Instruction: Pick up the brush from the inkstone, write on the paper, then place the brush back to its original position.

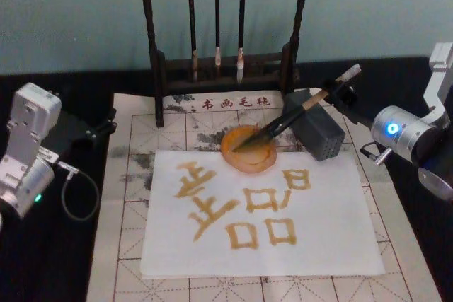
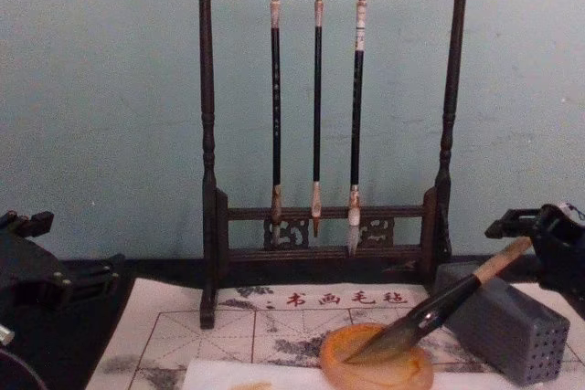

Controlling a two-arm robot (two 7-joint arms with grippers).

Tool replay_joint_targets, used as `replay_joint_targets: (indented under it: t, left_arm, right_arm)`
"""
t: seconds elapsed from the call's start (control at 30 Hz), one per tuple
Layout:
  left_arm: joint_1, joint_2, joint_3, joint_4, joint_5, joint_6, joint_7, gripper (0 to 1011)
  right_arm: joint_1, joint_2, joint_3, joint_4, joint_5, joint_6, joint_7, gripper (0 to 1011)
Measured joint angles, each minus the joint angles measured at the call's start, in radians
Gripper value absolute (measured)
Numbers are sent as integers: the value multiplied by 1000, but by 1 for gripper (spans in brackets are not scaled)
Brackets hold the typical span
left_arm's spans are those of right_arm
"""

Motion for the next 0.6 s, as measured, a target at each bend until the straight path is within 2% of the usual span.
replay_joint_targets:
  t: [0.2, 0.33, 0.47, 0.6]
  left_arm:
    - [0, 0, 0, 0, 0, 0, 0, 1001]
    - [0, 0, 0, 0, 0, 0, 0, 1001]
    - [0, 0, 0, 0, 0, 0, 0, 1001]
    - [0, 0, 0, 0, 0, 0, 0, 1001]
  right_arm:
    - [0, 0, 0, 0, -1, 0, 0, 403]
    - [0, 0, 0, 0, -1, 0, 1, 317]
    - [0, 0, 0, 0, -1, 0, 1, 185]
    - [0, 0, 0, 0, -1, 0, 1, 181]
